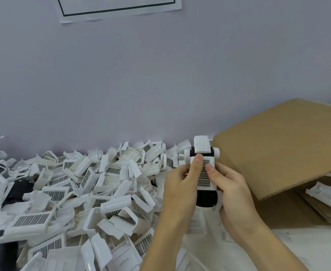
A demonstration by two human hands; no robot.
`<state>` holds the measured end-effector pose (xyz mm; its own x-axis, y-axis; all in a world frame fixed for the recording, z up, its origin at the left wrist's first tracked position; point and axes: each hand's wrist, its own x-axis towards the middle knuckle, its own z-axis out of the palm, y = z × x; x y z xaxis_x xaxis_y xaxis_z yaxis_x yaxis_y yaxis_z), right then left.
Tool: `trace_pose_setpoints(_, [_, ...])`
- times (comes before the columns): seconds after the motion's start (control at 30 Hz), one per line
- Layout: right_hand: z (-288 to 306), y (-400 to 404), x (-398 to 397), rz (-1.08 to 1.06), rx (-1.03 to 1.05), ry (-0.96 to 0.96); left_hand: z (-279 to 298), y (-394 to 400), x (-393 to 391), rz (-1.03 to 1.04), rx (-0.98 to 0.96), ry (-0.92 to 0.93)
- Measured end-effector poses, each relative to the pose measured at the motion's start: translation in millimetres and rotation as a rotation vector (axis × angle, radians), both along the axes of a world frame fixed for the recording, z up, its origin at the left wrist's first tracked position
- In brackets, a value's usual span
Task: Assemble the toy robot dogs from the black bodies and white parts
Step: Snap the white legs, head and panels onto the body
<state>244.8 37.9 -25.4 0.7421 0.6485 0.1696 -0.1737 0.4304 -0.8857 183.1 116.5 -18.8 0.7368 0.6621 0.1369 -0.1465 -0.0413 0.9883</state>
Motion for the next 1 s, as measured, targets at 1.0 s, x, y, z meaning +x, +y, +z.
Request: trace_pose_setpoints(1.0, [4.9,1.2,-1.6,-0.111,-0.039,0.063,0.5,-0.2,0.9,-0.065,-0.015,-0.031])
